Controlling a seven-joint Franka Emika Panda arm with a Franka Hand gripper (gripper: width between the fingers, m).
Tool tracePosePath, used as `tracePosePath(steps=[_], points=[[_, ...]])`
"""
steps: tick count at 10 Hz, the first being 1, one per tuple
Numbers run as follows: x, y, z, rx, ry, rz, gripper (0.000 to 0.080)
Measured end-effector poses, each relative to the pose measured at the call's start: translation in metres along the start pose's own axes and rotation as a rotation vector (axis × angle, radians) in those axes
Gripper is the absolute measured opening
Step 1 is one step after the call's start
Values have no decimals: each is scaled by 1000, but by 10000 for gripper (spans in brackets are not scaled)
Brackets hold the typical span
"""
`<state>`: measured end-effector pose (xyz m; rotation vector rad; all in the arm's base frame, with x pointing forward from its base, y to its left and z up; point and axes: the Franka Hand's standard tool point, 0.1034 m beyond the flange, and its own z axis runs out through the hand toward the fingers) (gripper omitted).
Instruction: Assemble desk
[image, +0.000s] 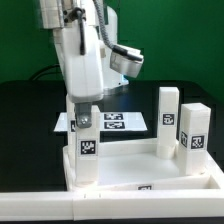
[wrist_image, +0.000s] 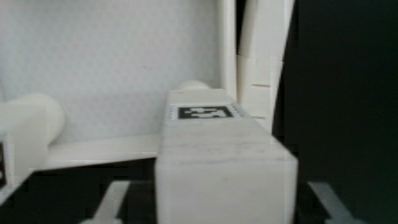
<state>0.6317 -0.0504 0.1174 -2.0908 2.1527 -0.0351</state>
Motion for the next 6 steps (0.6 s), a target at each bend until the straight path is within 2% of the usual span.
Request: tracePosePath(steps=[1,4,5,6], points=[[2,1,0,11,-15,114,292],[0,1,0,3,-11,10,294],[-2,2,-1,-26,-8,-202,514],[-2,1,-3,-24,-12,-402,514]])
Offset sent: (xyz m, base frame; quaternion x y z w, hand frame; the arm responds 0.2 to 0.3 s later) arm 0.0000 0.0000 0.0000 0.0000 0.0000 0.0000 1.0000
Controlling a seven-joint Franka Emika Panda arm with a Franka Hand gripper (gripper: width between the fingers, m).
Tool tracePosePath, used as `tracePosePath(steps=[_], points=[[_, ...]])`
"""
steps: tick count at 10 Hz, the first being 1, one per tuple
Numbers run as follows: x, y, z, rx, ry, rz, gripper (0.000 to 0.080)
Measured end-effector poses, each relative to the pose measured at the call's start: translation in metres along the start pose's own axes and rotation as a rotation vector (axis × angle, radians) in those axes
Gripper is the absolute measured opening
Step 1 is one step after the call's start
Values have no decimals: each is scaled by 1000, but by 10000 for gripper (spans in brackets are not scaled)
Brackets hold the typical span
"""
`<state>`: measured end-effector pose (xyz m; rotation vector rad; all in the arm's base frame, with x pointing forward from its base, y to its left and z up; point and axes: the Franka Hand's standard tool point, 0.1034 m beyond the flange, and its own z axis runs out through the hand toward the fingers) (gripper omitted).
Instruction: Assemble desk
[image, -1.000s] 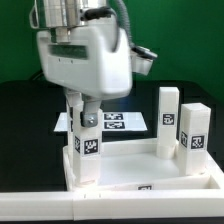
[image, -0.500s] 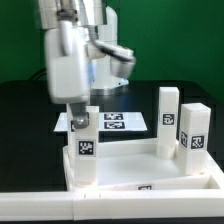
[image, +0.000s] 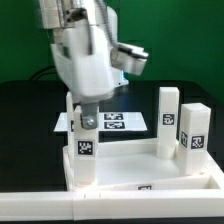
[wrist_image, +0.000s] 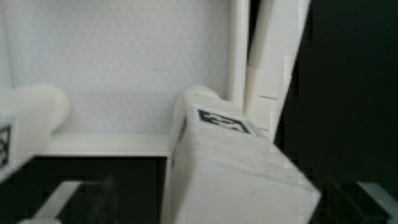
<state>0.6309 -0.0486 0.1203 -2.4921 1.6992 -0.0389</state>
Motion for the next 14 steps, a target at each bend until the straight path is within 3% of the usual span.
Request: tracePosePath(steps=[1,2,4,5,6,7,10,11,12,14], points=[[-4,1,1,-6,-10,-195,620],[-11,1,3,-13,-24,-274,641],[-10,1,4,-11,-24,-422,648],[-9,1,3,-23,-11,-554,648],[-7,-2,2,-42,19,-784,649],[-2,-6,1,-39,55,-967,649],[-1,-6,2,-35,68,-974,639],[-1,-6,2,-31,67,-937,443],[-1,-6,2,-26,67,-835,305],[3,-4,2,-20,66,-569,286]])
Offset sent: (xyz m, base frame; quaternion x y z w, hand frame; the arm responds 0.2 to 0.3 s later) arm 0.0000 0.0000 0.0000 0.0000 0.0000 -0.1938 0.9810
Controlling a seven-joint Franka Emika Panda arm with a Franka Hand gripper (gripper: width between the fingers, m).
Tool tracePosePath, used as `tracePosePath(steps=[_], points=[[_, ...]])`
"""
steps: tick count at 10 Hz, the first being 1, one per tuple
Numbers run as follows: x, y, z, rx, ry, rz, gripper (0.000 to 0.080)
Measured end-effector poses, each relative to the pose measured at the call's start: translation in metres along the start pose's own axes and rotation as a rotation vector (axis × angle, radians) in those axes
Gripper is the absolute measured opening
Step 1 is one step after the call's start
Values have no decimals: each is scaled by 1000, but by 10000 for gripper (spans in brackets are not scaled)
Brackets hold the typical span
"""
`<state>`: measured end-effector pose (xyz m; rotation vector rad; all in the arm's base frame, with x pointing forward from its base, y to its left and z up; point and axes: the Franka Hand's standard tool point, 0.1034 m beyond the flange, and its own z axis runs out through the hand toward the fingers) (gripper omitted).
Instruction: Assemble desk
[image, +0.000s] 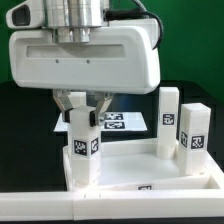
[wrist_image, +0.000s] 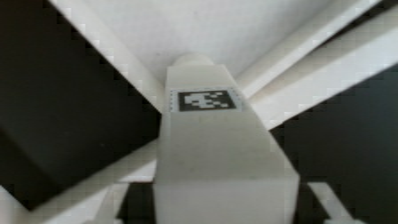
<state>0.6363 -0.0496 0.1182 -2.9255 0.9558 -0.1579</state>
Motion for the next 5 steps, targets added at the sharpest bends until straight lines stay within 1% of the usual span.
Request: tracePosePath(steps=[1,2,3,4,5], points=[[0,2,0,-3,1,190,286],[2,6,1,17,1,428,286],[3,11,1,34,-14,584,286],[2,10,1,32,-13,578,286],[2,11,1,31,-15,666,287]])
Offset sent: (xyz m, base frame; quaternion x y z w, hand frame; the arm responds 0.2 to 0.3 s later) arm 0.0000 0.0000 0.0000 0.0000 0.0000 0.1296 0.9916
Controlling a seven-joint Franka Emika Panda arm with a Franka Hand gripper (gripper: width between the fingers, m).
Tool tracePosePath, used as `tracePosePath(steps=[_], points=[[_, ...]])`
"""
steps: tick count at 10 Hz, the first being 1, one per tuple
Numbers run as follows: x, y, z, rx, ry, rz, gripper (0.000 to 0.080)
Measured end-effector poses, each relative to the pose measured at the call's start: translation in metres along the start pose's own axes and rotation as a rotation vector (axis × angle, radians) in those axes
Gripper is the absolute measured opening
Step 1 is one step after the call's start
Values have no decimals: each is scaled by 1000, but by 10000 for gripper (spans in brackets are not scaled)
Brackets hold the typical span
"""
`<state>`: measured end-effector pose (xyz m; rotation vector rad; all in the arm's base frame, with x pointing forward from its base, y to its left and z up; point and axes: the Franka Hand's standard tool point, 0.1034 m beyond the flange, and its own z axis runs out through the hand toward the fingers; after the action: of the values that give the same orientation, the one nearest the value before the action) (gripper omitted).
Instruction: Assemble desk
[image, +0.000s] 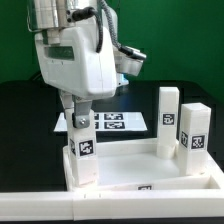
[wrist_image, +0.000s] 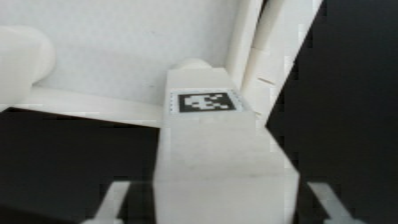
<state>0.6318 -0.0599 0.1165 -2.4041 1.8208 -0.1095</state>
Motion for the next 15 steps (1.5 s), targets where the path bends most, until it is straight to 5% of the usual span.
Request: tracePosePath(steps=[3,6,9,10,15], points=[[-3,1,1,1,-14,337,287],[-13,-5,2,31,-48,757,287],[-16,-4,3,28,-45,505,373],[-18,-6,3,38,-41,290,565],[-17,-4,4,37,-30,-140,648]])
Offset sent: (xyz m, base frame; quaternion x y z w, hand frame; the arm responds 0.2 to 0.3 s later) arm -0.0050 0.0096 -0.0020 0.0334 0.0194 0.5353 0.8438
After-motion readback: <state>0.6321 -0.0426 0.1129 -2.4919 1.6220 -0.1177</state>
